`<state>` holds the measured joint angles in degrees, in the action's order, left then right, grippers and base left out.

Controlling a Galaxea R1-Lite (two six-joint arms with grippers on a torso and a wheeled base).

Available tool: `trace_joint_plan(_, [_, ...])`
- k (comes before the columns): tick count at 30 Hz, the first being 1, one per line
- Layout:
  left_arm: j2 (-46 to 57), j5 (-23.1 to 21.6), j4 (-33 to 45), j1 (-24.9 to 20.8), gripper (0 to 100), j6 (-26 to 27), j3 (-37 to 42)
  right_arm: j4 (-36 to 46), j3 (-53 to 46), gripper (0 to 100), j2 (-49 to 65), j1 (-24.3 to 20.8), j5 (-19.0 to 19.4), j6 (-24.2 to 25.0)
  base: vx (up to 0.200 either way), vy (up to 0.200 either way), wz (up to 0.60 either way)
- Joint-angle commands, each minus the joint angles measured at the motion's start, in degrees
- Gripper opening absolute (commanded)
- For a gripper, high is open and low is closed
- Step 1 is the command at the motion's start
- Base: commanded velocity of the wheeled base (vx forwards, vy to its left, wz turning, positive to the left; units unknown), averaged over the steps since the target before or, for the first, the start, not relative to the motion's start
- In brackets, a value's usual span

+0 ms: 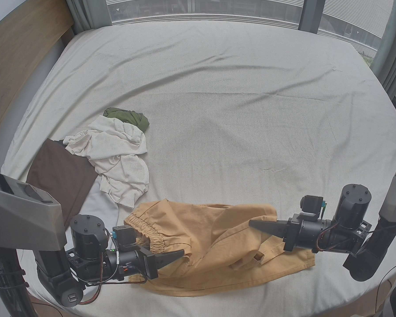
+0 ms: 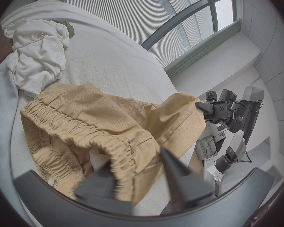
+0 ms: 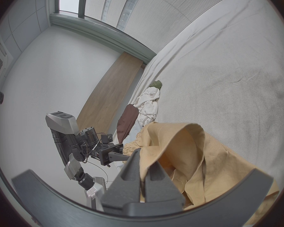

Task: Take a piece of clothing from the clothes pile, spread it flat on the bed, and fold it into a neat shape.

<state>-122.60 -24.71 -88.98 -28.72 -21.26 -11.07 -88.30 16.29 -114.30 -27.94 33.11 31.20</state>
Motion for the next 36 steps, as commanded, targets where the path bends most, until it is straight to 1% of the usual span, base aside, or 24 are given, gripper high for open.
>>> trace_joint_plan(1, [-0.3, 0.0, -0.1, 0.0, 0, 0.0, -0.1, 0.0, 0.0, 0, -0.2, 0.1, 0.0, 0.0, 0.000, 0.000, 0.00])
trace_joint_plan(8, [0.5, 0.0, -0.1, 0.0, 0, 0.0, -0.2, 0.0, 0.1, 0, 0.1, 0.3, 0.0, 0.0, 0.000, 0.000, 0.00])
trace_joint_plan(18, [8.8, 0.0, -0.1, 0.1, 0, -0.8, -2.5, 0.1, 0.1, 0, 4.6, 2.5, 0.1, -0.1, 0.000, 0.000, 0.00])
trace_joint_plan(22, [10.7, 0.0, -0.1, 0.1, 0, -1.2, -3.6, 0.1, 0.4, 0, 7.6, 4.3, 0.4, 0.1, 0.000, 0.000, 0.00])
trace_joint_plan(26, [12.6, 0.0, -0.1, 0.0, 0, -1.2, -3.9, 0.1, 0.6, 0, 10.4, 5.9, 1.1, 1.3, 0.000, 0.000, 0.00])
trace_joint_plan(30, [14.0, 0.0, -0.1, 0.1, 0, -1.2, -4.8, 0.1, 0.8, 0, 11.6, 7.6, 2.2, 1.4, 0.000, 0.000, 0.00])
trace_joint_plan(36, [15.2, 0.1, -0.1, 0.2, 0, -1.7, -6.0, 0.1, 1.2, 0, 13.0, 9.1, 2.4, 1.5, 0.000, 0.000, 0.00])
